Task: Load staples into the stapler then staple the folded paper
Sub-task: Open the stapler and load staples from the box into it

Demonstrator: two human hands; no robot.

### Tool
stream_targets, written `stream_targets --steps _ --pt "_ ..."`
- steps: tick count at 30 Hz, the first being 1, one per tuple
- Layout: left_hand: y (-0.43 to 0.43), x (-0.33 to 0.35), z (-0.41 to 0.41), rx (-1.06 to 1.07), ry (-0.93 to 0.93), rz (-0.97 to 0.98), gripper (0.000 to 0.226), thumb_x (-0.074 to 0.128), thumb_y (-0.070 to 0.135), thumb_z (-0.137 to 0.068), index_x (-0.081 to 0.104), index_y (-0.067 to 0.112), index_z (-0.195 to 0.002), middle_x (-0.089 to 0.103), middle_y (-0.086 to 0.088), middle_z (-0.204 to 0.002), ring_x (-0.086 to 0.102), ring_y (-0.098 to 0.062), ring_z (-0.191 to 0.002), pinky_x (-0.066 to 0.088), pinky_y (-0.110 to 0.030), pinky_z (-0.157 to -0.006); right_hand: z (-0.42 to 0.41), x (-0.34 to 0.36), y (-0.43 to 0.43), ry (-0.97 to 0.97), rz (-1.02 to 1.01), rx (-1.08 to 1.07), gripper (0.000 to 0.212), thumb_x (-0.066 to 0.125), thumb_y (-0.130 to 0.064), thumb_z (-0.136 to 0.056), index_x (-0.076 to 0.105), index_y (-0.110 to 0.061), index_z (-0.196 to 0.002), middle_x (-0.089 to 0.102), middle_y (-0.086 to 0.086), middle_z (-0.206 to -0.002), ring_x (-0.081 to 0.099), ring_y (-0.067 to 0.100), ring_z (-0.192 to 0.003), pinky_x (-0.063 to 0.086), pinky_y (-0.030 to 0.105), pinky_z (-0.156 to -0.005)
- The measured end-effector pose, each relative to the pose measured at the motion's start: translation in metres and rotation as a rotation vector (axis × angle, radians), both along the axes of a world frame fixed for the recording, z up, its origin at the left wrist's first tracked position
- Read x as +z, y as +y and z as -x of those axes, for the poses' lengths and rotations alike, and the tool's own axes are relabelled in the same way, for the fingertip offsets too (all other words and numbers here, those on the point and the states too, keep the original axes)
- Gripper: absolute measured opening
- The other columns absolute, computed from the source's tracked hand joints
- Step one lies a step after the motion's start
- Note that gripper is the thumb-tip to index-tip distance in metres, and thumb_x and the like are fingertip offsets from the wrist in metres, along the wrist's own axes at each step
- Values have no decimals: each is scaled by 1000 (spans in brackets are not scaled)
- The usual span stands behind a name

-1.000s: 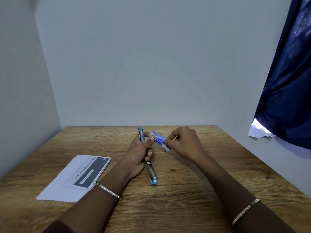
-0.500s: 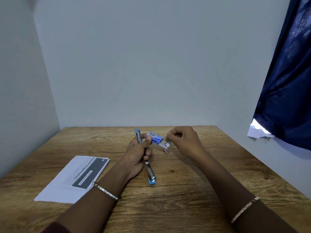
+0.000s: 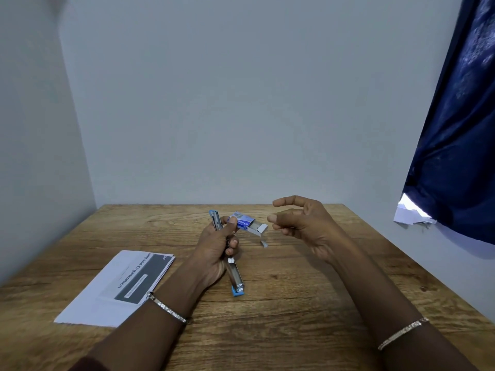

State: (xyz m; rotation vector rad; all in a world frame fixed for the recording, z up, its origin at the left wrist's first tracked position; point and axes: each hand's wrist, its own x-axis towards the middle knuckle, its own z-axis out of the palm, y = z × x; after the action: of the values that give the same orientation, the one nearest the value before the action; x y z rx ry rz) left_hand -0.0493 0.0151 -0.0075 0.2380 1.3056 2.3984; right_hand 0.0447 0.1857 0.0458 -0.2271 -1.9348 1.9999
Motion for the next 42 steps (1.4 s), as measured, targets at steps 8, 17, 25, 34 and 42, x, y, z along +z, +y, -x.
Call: stream_targets --steps 8,17,25,34,42 --pt "0 2 -1 17 -6 -61 18 59 6 -97 55 14 -113 55 -4 -63 40 -5 -31 30 -15 -29 -1 -7 -4 -153 -117 109 16 80 6 -78 75 4 -93 77 25 -88 76 25 -73 65 28 -65" --pt "2 1 -5 -117 60 15 32 58 10 -98 60 13 -129 67 -9 -89 41 -4 -32 28 -14 -28 2 -12 -15 -67 -68 109 13 76 8 -82 72 2 -93 75 19 -78 73 21 -66 64 26 -65" --pt "4 0 -7 -124 65 42 36 62 18 -96 59 10 -131 60 -11 -92 42 -5 -32 28 -15 -28 1 -5 -11 47 -199 35 22 76 -1 -85 75 -3 -107 76 12 -81 69 13 -70 60 22 -67" --pt "4 -1 -11 -121 116 106 37 69 17 -91 57 6 -126 66 -19 -99 42 -6 -34 32 -16 -30 1 -7 -12 28 -503 57 4 79 -17 -85 80 -21 -85 78 -4 -95 75 14 -92 60 32 -75" --pt "6 -2 -11 -144 151 149 33 66 17 -94 59 9 -125 72 -15 -103 44 -6 -34 33 -16 -31 2 -7 -11 -93 -170 -44 5 77 3 -83 77 3 -88 76 19 -89 72 16 -68 61 19 -63"
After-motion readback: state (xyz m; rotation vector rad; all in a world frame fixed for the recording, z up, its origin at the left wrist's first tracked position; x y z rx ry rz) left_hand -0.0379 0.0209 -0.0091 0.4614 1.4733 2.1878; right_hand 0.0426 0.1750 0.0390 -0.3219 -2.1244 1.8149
